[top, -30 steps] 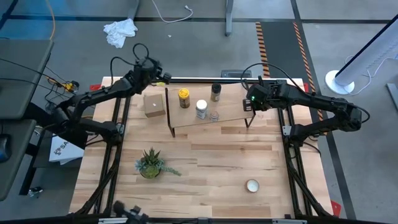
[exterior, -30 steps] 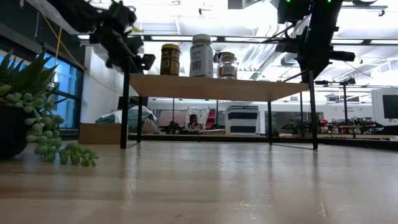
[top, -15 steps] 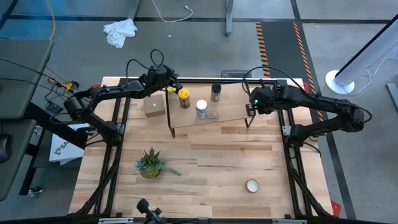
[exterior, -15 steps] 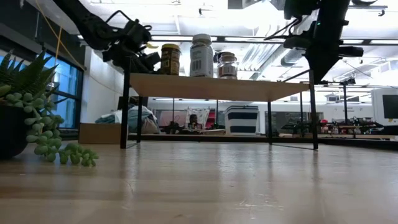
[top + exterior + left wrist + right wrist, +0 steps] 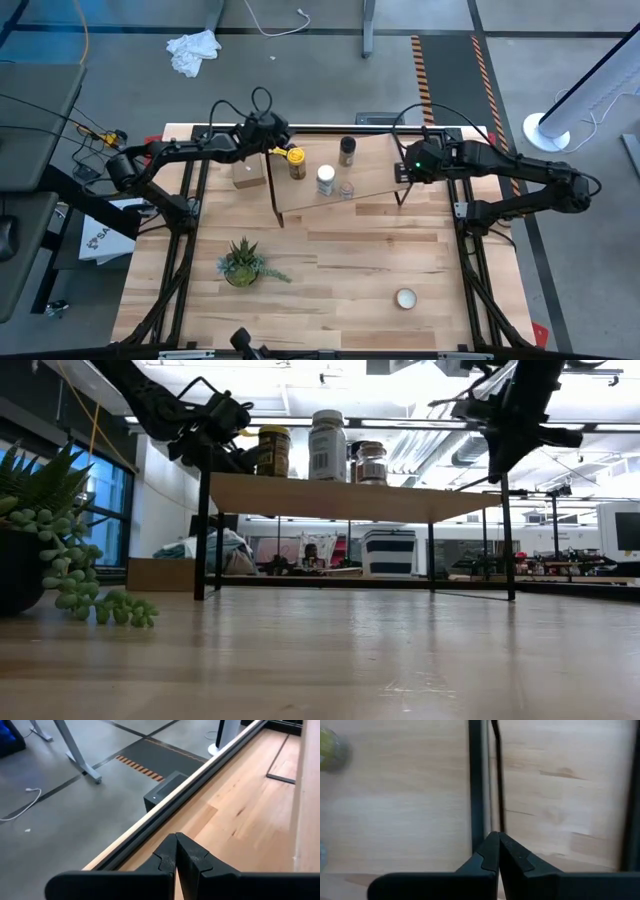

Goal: Shelf spices
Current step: Move the shelf to the center of the table

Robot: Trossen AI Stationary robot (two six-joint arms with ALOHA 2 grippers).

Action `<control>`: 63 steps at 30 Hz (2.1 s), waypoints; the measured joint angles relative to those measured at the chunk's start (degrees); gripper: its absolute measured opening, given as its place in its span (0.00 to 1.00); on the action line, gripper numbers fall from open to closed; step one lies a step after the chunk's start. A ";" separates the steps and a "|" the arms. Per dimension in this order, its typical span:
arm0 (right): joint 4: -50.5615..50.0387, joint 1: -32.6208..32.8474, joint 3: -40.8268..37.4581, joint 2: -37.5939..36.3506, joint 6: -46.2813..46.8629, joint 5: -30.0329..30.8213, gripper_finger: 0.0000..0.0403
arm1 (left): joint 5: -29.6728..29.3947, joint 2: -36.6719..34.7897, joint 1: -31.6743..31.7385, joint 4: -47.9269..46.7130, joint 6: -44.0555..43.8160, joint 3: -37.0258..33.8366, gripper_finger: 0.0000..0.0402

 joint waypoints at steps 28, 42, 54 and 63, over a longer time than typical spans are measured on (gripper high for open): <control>3.14 21.63 0.00 2.12 24.72 -1.25 0.00 | -0.22 -0.15 -11.87 -4.21 -6.29 0.20 0.00; 1.47 22.59 3.14 -1.27 27.04 8.05 0.00 | -6.52 -2.63 -17.51 -3.01 0.60 0.05 0.00; 24.28 -5.29 6.73 2.92 -6.73 -4.22 0.00 | -13.71 -21.58 -9.98 -13.14 5.37 4.41 0.00; 30.27 -13.12 7.47 18.59 -17.56 -23.01 0.00 | -15.20 -34.86 -13.26 -50.66 -17.23 4.74 0.00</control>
